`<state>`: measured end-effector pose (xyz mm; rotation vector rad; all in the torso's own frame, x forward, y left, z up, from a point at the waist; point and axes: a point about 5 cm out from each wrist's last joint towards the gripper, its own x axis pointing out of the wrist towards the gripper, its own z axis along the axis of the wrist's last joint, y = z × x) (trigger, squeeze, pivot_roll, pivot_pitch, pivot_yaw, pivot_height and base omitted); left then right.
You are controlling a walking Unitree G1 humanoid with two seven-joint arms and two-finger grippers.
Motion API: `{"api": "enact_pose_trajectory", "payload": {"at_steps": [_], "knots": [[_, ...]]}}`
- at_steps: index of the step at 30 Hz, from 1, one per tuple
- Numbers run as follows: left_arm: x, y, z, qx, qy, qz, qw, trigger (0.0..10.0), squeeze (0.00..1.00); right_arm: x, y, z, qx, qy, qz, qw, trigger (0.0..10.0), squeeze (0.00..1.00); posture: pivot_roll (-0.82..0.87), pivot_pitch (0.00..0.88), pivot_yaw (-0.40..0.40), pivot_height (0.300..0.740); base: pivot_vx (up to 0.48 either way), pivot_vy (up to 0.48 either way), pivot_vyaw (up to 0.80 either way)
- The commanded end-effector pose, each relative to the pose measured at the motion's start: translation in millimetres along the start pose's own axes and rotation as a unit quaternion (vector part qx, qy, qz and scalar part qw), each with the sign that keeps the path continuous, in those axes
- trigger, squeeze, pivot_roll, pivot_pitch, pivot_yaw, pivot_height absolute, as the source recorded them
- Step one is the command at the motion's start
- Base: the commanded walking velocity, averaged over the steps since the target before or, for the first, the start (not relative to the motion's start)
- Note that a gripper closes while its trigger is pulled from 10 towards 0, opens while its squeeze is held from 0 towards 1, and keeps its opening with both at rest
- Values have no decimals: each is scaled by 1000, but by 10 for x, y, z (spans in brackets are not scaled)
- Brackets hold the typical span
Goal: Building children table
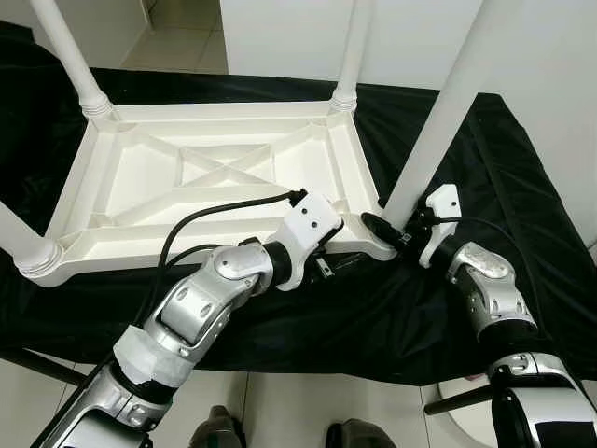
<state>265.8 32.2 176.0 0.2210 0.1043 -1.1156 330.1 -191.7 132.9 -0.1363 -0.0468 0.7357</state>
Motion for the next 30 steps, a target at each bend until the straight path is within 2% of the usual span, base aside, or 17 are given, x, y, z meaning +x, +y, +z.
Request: {"api": "enact_pose_trajectory", "payload": {"at_steps": [1,6,8,10,11,13,14,15,16,17,20,21,22,23,24,26,30], "knots": [[3,-90,-18,-4,6,-49,999,10000,0,-6,93,-116,30,2,-14,999,0,0,-18,80,13,740,0,0,0],[5,-97,-21,-5,6,-50,999,10000,0,-20,106,-134,33,-1,-35,999,0,0,-18,80,13,740,0,0,0],[32,-134,-14,-7,3,-54,999,10000,0,-45,113,-169,27,4,-87,996,0,0,-34,85,-7,740,0,0,0],[32,-134,-14,-7,3,-54,999,10000,0,-45,113,-169,27,4,-87,996,0,0,-34,85,-7,740,0,0,0],[56,-152,-3,-8,0,-56,998,10000,0,-51,114,-167,24,3,-114,993,0,0,-39,86,-19,740,0,0,0],[73,-165,10,-8,-3,-57,998,10000,0,-57,109,-162,22,1,-131,991,0,0,-51,90,-21,740,0,0,0],[87,-167,17,-8,-4,-59,998,10000,0,-21,154,-115,21,-8,-177,984,0,0,-66,100,-3,740,0,0,0],[87,-167,17,-8,-4,-59,998,10000,0,-21,154,-115,21,-8,-177,984,0,0,-66,100,-3,740,0,0,0],[93,-167,24,-8,-5,-62,998,10000,0,1,186,-86,27,-9,-233,972,0,0,-68,101,-1,740,0,0,0],[93,-167,24,-8,-5,-62,998,10000,0,1,186,-86,27,-9,-233,972,0,0,-68,101,-1,740,0,0,0],[102,-163,44,-6,-6,-68,998,10000,0,46,329,-32,25,-4,-376,926,0,0,-74,103,8,740,0,0,0],[102,-163,44,-6,-6,-68,998,10000,0,46,329,-32,25,-4,-376,926,0,0,-74,103,8,740,0,0,0],[106,-162,48,-5,-6,-69,998,10000,0,63,382,-19,28,-7,-401,916,0,0,-74,103,8,740,0,0,0],[112,-162,51,-5,-7,-69,998,10000,0,110,452,-8,38,-10,-411,911,0,0,-73,100,6,740,0,0,0],[116,-161,52,-5,-7,-69,998,10000,0,142,494,-1,44,-13,-412,910,0,0,-73,100,6,740,0,0,0],[118,-161,62,-6,-7,-69,998,10000,0,197,540,32,39,-18,-385,922,0,0,-71,108,10,740,0,0,0],[123,-172,69,-6,-8,-70,997,10000,0,165,506,60,30,-28,-373,927,0,0,-73,118,2,740,0,0,0]]}}
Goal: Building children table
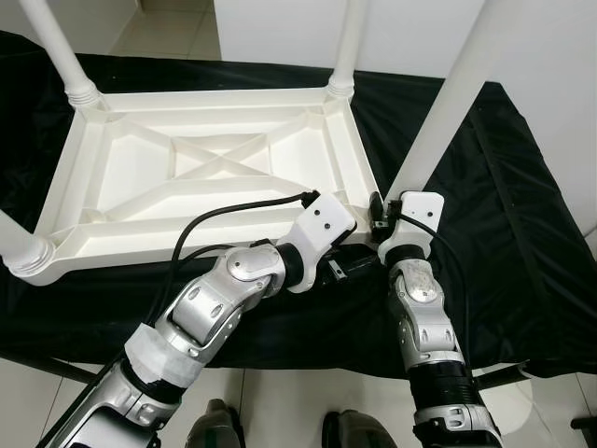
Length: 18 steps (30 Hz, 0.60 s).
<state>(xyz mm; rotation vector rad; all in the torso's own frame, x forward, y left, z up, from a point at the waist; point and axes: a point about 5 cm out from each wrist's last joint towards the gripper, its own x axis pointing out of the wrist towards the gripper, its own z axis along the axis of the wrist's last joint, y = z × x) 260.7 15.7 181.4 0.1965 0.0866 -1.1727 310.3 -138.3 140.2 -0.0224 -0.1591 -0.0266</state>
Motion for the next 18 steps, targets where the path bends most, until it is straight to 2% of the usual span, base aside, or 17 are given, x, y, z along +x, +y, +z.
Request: {"api": "enact_pose_trajectory", "payload": {"at_steps": [1,2,3,11,13,14,15,16,18], "knots": [[15,-60,-23,-4,8,-42,999,10000,0,-35,-67,-72,-7,20,6,1000,10000,0,-73,118,2,740,0,0,0],[11,-54,-23,-4,8,-41,999,10000,0,-36,-80,-44,-7,11,18,1000,10000,67,-68,120,1,740,0,0,0],[5,-40,-32,-4,10,-38,999,10000,0,-38,-86,-40,0,10,28,1000,10000,1000,-66,119,5,740,0,0,0],[-18,-15,-24,-4,11,-37,999,10000,0,-50,-33,66,9,-7,47,999,10000,1000,-46,116,13,740,0,0,0],[-15,-30,-9,-4,9,-40,999,10000,0,-40,-35,92,3,-10,70,997,10000,1000,-44,122,7,740,0,0,0],[-6,-42,-2,-2,9,-42,999,10000,0,-33,-38,115,-8,-12,110,994,10000,1000,-38,124,-5,740,0,0,0],[1,-40,4,-3,9,-39,999,10000,0,-20,-52,142,-13,-14,147,989,10000,0,-40,127,-6,740,0,0,0],[-2,-47,9,-3,8,-40,999,10000,0,-19,-71,173,-25,-17,196,980,10000,0,-44,130,0,740,0,0,0],[-2,-47,9,-3,8,-40,999,10000,0,-19,-71,173,-25,-17,196,980,10000,0,-44,130,0,740,0,0,0]]}}
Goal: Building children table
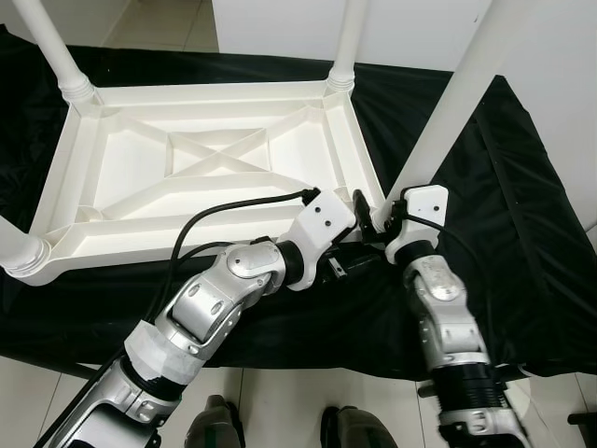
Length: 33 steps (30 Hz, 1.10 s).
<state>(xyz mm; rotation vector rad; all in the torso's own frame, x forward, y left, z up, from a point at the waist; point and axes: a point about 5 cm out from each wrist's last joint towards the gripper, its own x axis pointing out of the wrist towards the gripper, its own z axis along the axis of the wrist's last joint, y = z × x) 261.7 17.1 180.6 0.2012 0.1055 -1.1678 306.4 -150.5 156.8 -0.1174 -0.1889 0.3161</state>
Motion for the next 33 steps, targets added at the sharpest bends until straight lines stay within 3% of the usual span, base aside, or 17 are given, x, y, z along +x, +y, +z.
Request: {"api": "enact_pose_trajectory", "payload": {"at_steps": [1,6,15,16,17,18,21,29,33], "knots": [[6,-61,19,0,-1,-41,999,10000,0,10,55,9,9,-1,23,1000,10000,0,-44,130,0,740,0,0,0],[-11,-76,-4,-1,-1,-45,999,10000,0,-35,-54,2,-4,9,133,991,10000,0,-48,105,0,740,0,0,0],[-45,-54,-11,6,8,-49,999,10000,0,-50,-240,-107,-19,39,202,978,10000,0,-40,124,24,740,0,0,0],[-51,-48,-6,8,8,-52,999,10000,0,-45,-276,-144,-20,46,211,976,5059,0,-39,111,20,740,0,0,0],[-51,-48,-6,8,8,-52,999,10000,0,-45,-276,-144,-20,46,211,976,5059,0,-39,111,20,740,0,0,0],[-54,-40,3,10,10,-53,998,10000,0,-43,-310,-177,-18,51,220,974,0,0,-31,107,13,740,0,0,0],[-70,-40,11,9,9,-54,998,10000,0,-52,-333,-229,0,58,226,972,0,0,-30,111,21,740,0,0,0],[-95,-7,40,4,3,-46,999,10000,0,-71,-341,-238,-3,46,219,975,0,0,-27,113,12,740,0,0,0],[-85,-30,27,-6,-1,-47,999,10000,0,-67,-377,-249,-17,40,167,985,0,0,-30,104,14,740,0,0,0]]}}
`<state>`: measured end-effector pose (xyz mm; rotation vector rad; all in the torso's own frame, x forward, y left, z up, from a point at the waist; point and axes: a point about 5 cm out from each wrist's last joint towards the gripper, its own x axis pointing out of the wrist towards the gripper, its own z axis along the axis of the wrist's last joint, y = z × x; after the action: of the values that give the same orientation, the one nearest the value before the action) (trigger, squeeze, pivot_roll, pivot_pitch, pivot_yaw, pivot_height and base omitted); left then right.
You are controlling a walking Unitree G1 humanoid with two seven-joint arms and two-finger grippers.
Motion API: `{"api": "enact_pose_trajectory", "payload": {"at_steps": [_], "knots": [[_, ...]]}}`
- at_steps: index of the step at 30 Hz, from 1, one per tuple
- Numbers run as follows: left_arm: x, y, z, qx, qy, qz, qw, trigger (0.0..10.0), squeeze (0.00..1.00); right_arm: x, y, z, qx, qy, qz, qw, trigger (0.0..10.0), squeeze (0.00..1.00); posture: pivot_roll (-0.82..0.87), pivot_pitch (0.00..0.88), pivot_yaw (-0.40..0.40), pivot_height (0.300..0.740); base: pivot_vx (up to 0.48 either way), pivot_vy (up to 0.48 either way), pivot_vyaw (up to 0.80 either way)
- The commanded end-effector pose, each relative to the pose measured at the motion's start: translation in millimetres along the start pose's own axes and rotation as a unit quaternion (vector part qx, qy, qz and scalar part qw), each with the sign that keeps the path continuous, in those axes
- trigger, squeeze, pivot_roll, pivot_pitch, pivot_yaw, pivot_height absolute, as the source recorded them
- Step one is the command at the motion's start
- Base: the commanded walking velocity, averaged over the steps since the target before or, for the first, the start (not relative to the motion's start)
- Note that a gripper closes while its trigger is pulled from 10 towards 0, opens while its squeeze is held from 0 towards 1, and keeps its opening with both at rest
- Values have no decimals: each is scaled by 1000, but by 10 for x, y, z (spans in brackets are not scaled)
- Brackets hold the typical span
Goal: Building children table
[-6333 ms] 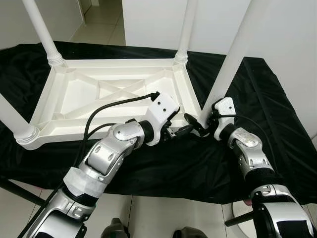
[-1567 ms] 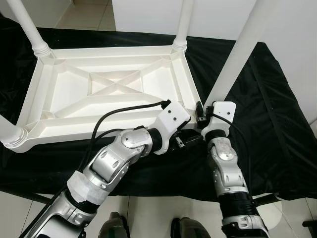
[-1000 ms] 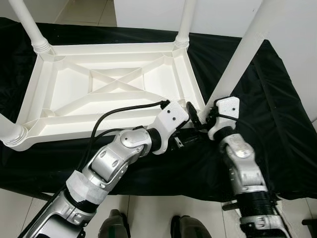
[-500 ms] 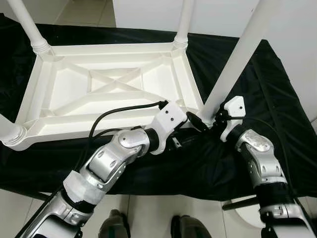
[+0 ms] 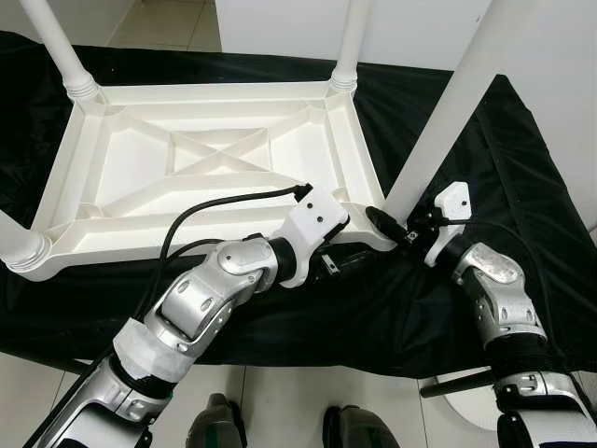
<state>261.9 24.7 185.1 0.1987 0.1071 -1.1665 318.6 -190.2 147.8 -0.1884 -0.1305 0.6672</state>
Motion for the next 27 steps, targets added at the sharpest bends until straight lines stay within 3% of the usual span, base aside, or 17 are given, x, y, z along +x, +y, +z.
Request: {"api": "enact_pose_trajectory", "payload": {"at_steps": [1,6,9,12,13,14,15,16,18,21,27], "knots": [[-9,-65,-1,-5,-1,-47,999,10000,0,-25,36,-103,2,19,-11,1000,0,0,-30,104,14,740,0,0,0],[1,-62,9,-6,-2,-47,999,10000,0,4,36,-93,-3,14,-104,995,0,0,-28,118,24,740,0,0,0],[-1,-54,12,-6,-3,-45,999,10000,0,9,60,-85,1,11,-124,992,0,0,-30,120,27,740,0,0,0],[-1,-44,18,-4,-2,-45,999,10000,0,39,143,-84,18,18,-193,981,0,0,-30,120,27,740,0,0,0],[-3,-37,22,-3,-3,-43,999,10000,0,52,169,-100,26,28,-227,973,2078,0,-30,116,29,740,0,0,0],[-2,-25,31,-4,-5,-40,999,10000,0,66,195,-119,32,39,-262,964,6157,0,-27,116,26,740,0,0,0],[-2,-25,31,-4,-5,-40,999,10000,0,66,195,-119,32,39,-262,964,6157,0,-27,116,26,740,0,0,0],[-1,-15,38,-5,-7,-37,999,10000,0,76,228,-136,40,45,-293,954,10000,0,-26,118,28,740,0,0,0],[2,3,50,-6,-10,-34,999,10000,0,98,275,-154,55,53,-333,940,10000,0,-28,117,27,740,0,0,0],[3,14,60,-5,-11,-32,999,10000,0,126,326,-123,54,52,-355,932,10000,0,-29,122,28,740,0,0,0],[-8,14,55,-5,-10,-32,999,10000,0,158,414,-37,49,39,-375,925,10000,0,-31,118,32,740,0,0,0]]}}
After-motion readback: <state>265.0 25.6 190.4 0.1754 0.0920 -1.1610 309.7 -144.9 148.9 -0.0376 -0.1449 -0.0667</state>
